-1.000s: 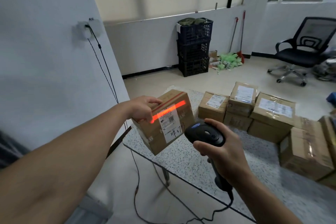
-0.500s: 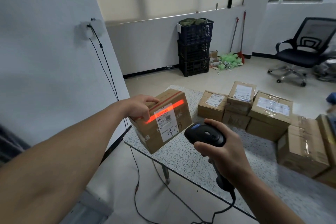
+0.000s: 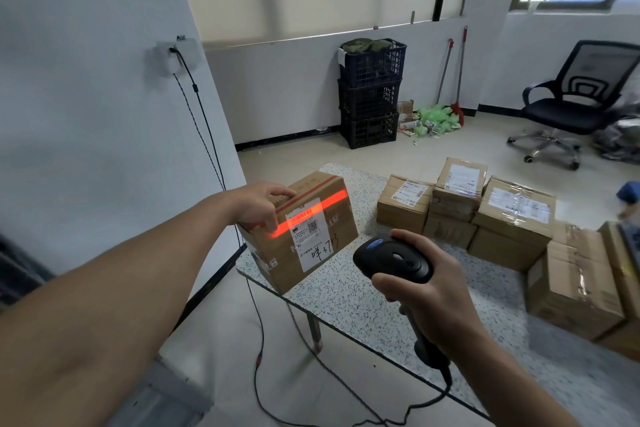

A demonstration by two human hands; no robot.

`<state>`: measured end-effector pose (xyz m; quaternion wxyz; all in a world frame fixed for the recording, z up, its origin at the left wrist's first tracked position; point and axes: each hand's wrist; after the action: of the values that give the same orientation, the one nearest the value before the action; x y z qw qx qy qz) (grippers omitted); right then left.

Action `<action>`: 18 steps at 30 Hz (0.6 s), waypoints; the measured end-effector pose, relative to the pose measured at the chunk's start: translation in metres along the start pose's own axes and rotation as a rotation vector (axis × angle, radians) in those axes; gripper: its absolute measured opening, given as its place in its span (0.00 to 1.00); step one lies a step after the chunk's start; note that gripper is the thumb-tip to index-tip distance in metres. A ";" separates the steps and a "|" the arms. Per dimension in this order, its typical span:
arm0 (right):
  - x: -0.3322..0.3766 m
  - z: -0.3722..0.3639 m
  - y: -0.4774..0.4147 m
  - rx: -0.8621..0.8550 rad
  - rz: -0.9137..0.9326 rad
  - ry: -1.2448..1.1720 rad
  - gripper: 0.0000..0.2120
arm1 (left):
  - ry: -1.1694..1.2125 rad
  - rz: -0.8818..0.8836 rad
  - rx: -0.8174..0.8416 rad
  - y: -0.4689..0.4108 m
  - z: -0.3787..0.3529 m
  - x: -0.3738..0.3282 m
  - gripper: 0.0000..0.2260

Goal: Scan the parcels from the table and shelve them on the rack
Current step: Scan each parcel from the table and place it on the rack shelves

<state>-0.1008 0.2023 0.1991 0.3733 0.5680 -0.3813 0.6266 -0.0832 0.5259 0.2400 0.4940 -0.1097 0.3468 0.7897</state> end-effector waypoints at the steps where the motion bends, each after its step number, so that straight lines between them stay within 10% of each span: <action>1: 0.000 0.000 0.000 0.003 0.003 0.000 0.33 | 0.005 0.004 -0.001 0.000 0.000 0.001 0.39; 18: 0.001 0.002 0.007 0.019 0.026 0.017 0.32 | 0.002 0.017 -0.015 0.005 0.001 0.009 0.39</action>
<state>-0.1060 0.1976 0.2000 0.3629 0.5612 -0.3794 0.6398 -0.0913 0.5311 0.2383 0.4862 -0.1112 0.3420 0.7964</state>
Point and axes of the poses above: each hand's wrist, its own y-axis away from the middle knuckle, its own z-axis out of the back of the hand, x = y × z
